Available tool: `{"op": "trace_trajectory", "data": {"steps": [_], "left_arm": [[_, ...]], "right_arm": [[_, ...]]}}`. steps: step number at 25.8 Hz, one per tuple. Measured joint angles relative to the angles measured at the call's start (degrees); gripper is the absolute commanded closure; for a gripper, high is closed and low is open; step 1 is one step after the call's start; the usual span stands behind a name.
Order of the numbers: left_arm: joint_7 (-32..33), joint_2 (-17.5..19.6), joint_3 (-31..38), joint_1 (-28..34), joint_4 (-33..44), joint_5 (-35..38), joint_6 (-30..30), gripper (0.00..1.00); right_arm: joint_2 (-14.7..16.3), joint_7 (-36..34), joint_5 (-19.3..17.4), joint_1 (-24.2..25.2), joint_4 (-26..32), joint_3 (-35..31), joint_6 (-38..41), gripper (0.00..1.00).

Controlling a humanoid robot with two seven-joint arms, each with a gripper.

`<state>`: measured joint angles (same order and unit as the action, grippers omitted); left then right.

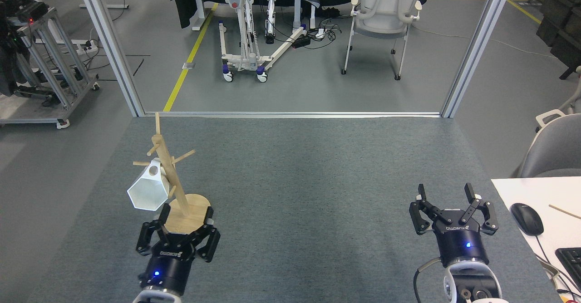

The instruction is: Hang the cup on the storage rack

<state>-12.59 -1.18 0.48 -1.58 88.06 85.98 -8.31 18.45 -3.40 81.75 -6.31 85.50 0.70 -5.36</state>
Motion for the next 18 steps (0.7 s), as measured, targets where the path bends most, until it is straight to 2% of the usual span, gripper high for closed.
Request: {"op": "trace_trajectory", "data": {"steps": [4, 7, 13, 18], "left_arm": [[1.53, -4.11, -3.46, -3.93, -2.50, 3.13, 1.19, 0.01], [2.84, -6.01, -4.61, -7.95, -7.46, 3.74, 1.94, 0.01], [4.26, -6.79, -5.05, -13.31, -14.00, 3.92, 7.42, 0.01], [4.83, -6.80, -5.05, -14.75, -15.86, 3.88, 8.13, 0.01]], "right_arm": [[0.03, -0.09, -4.29, -0.05, -0.23, -0.27, 0.00, 0.00], [-0.43, -0.45, -5.48, -0.03, -0.31, -0.41, 0.05, 0.00], [-1.21, -0.65, -5.95, 0.59, -0.30, -1.57, 0.26, 0.00], [-1.83, -0.69, -6.00, 1.52, -0.25, -2.39, 0.49, 0.00]]}}
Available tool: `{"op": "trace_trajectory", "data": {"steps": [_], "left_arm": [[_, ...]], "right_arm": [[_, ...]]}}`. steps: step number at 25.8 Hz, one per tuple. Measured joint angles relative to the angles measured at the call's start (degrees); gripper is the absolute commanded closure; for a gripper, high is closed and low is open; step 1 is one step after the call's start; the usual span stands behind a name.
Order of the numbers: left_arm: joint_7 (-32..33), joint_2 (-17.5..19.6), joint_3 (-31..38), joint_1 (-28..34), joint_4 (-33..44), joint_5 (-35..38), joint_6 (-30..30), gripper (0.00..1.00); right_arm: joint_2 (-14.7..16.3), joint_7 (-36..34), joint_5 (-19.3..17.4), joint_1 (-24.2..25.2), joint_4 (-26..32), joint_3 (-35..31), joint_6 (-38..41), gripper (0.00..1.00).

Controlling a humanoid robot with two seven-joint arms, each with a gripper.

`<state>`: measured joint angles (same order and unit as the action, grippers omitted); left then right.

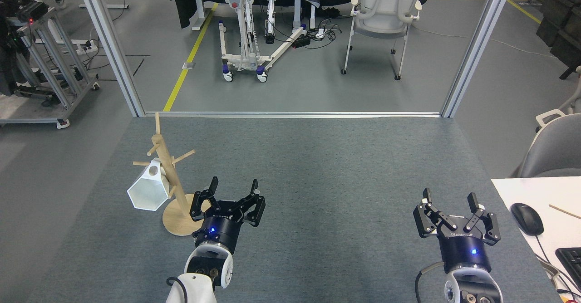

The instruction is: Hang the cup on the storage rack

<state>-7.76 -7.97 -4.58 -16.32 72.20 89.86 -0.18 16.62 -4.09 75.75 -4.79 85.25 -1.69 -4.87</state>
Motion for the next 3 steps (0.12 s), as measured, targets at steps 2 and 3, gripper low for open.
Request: {"op": "trace_trajectory", "data": {"steps": [2, 3], "left_arm": [[0.00, -0.11, 0.01, -0.02, -0.03, -0.02, 0.01, 0.00], [0.11, -0.13, 0.02, 0.12, -0.05, -0.05, 0.01, 0.00]], "right_arm": [[-0.06, -0.09, -0.01, 0.10, 0.00, -0.19, 0.00, 0.00], [-0.10, -0.22, -0.03, 0.17, -0.03, -0.23, -0.13, 0.00]]}}
